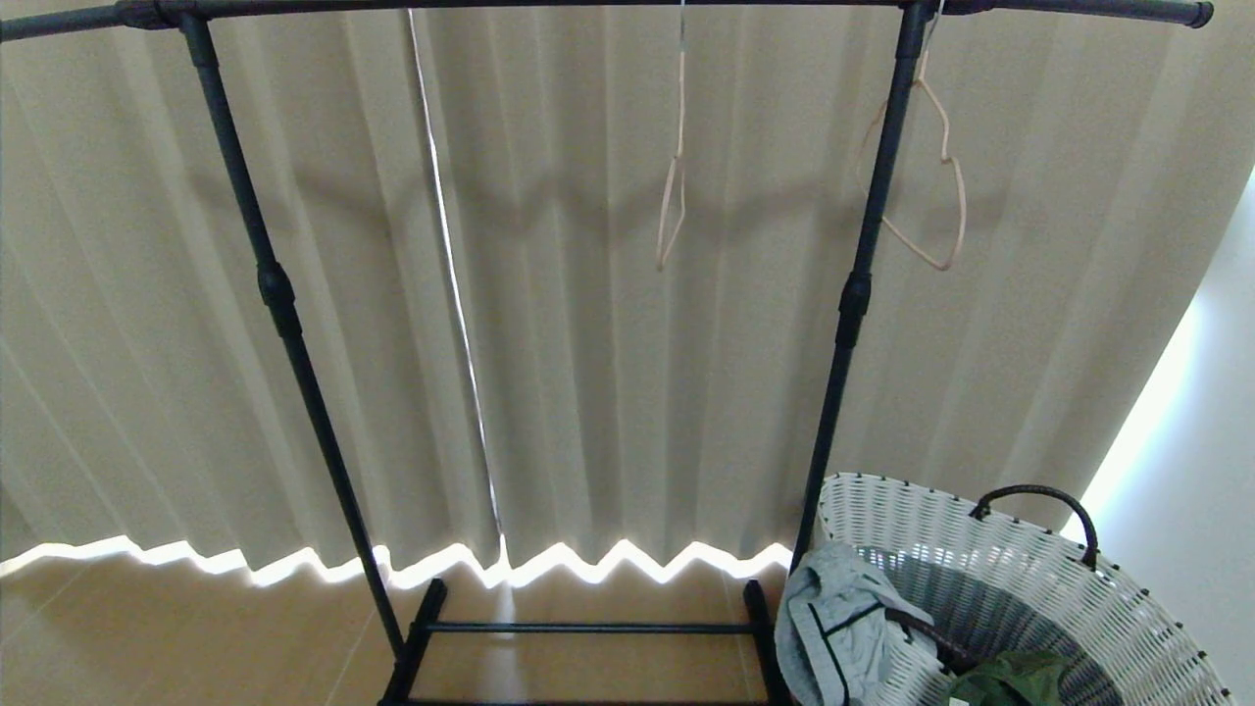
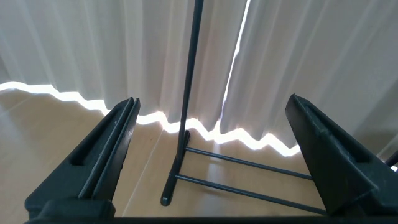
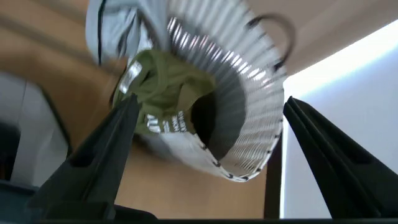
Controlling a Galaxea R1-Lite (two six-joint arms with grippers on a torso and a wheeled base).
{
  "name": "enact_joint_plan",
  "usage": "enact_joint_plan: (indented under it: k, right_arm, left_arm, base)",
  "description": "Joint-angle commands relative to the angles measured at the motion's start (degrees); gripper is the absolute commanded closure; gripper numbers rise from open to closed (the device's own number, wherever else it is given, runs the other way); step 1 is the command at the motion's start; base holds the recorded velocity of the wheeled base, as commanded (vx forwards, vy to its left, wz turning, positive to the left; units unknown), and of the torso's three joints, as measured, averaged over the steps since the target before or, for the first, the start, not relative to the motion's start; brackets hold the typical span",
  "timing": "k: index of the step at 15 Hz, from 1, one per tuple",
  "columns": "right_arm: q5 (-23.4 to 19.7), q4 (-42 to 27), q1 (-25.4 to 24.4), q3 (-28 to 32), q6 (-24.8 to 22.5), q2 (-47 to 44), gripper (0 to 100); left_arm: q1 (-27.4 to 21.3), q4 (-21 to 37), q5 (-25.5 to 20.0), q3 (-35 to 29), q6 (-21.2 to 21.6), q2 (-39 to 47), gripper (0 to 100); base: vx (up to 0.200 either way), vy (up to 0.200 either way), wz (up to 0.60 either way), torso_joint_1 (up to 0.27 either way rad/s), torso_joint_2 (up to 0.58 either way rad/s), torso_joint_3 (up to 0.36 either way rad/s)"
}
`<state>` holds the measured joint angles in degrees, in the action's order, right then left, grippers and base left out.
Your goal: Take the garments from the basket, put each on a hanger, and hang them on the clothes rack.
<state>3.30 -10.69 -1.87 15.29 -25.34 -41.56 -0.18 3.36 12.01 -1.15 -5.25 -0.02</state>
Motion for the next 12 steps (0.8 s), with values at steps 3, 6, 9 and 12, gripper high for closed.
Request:
enact_joint_plan:
  k: [3, 6, 9, 12]
  right_arm:
    - [-0.6, 5.4, -0.7, -0.2, -6.6, -24.8, 0]
    - [-0.7, 7.5, -1.1, 0.4, -7.2, -33.5, 0]
    - [-0.4, 16.9, -1.1, -0.3, -7.2, -42.8, 0]
    - [0.0, 20.7, -1.1, 0.0, -7.3, -48.6, 0]
  left_arm:
    - [0.0, 0.0, 0.0, 0.0, 0.0, 0.0, 0]
    - [0.0, 0.1, 0.0, 0.0, 0.0, 0.0, 0]
    - [0.0, 0.0, 0.0, 0.0, 0.0, 0.0, 0]
    - [0.0, 0.0, 0.0, 0.0, 0.0, 0.0, 0]
  base:
    - [0.000, 0.000, 0.00, 0.000, 0.00, 0.000]
    - [0.000, 0.000, 0.00, 0.000, 0.00, 0.000]
    - [0.000, 0.000, 0.00, 0.000, 0.00, 0.000]
    - [0.000, 0.000, 0.00, 0.000, 0.00, 0.000]
